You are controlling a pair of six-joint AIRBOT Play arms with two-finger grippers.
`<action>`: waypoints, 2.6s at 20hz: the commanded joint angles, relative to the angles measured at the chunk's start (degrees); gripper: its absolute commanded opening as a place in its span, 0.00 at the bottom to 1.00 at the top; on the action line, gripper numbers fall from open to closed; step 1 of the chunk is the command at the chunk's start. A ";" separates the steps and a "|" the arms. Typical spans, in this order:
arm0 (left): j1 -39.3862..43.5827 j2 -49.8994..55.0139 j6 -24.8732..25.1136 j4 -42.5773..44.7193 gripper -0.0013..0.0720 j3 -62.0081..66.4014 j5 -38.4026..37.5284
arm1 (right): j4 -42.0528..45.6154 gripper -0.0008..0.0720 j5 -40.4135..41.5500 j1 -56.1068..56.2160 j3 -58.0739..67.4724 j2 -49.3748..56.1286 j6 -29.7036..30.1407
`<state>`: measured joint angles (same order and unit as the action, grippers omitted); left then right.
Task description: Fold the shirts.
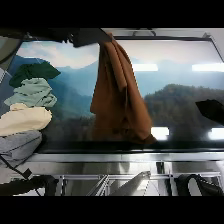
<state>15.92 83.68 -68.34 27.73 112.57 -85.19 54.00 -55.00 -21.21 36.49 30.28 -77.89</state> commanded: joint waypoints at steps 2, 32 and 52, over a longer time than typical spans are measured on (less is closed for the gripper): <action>3.54 3.54 -3.80 17.35 0.52 -0.04 -2.58 | 0.11 0.72 -6.38 -0.63 1.31 1.62 1.22; 14.05 16.15 2.75 9.42 0.14 -42.12 11.50 | -24.02 0.04 -1.46 10.58 -18.27 36.39 28.74; -10.12 -16.46 2.23 -14.51 0.04 -38.62 -7.37 | -23.21 0.04 -15.37 -6.36 31.08 -3.10 20.26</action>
<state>8.40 72.60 -65.60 12.51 77.38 -91.81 31.62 -70.41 -25.47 63.13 31.31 -55.40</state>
